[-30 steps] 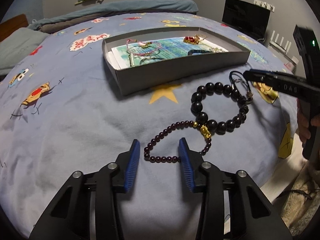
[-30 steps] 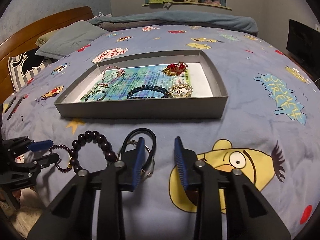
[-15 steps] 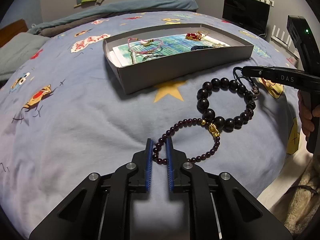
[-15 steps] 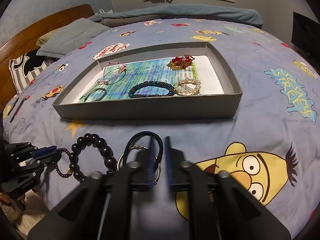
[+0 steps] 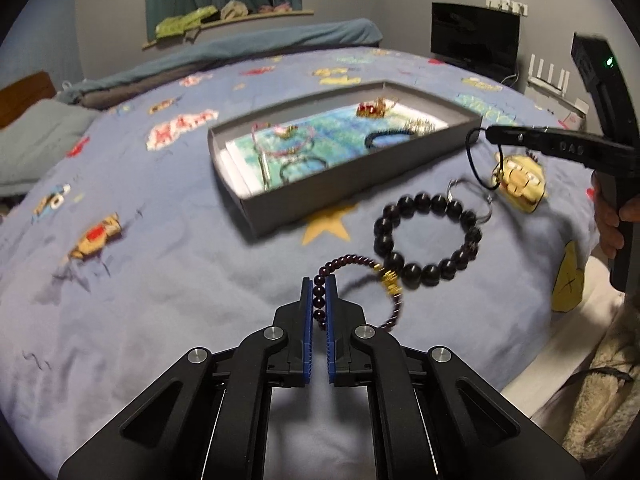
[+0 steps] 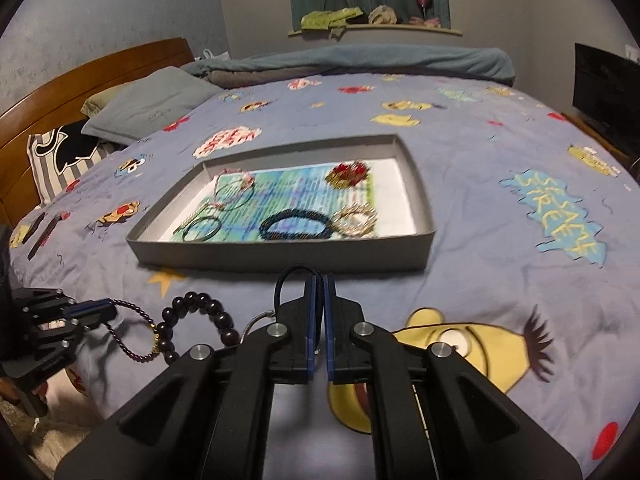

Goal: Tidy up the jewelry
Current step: 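Close the right gripper on the black cord bracelet with charm, then carry the garnet bracelet with the left gripper while the right gripper carries the cord bracelet to the tray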

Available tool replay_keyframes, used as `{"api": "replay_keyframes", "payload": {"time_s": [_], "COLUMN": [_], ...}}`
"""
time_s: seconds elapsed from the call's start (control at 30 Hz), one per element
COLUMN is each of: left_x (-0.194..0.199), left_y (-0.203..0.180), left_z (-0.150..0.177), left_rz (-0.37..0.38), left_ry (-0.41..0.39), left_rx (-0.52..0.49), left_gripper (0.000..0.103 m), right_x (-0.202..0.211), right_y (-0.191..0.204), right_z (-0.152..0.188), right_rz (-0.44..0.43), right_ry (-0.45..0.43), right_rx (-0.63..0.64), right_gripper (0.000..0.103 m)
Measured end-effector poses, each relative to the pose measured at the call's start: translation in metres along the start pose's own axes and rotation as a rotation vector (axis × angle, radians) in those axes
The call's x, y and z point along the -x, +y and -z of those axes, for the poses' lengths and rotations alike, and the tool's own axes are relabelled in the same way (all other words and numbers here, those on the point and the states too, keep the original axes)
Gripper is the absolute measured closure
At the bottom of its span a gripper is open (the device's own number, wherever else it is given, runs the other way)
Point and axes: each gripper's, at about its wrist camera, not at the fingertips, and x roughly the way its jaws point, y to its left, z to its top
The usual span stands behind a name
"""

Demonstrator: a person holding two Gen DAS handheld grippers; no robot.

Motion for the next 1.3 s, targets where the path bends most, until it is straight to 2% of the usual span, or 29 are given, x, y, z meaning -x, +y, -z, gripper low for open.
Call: {"api": "replay_keyframes", "payload": {"time_s": [0.4,0.73,0.93,1.1,1.3], "left_x": [0.03,0.042,0.014,-0.027,-0.068], "left_y": [-0.002,0.0,0.001,0.004,-0.001], "left_z": [-0.028,-0.08,-0.121,-0.149,-0.179], "left_rz": [0.014,0.053,0.082,0.086,0.09], "left_ry": [-0.094,-0.184,-0.186,-0.148,-0.118], "left_rx": [-0.033,-0.058,-0.063,-0.055,-0.061], "left_gripper": [0.097,0.097,0.097,0.097,0.097], "right_x": [0.014,0.009,-0.02,-0.048,-0.076], "right_y": [-0.005,-0.009,-0.012,-0.013,-0.012], "right_z": [-0.015,-0.051,-0.073,-0.091,-0.106], "right_rz": [0.01,-0.009,-0.002,0.019,0.002], "right_ry": [-0.049,-0.085,-0.058,-0.039,-0.017], "right_rx": [0.002,0.01,0.006,0.017,0.009], "right_gripper": [0.099,0.099,0.099,0.099,0.099]}}
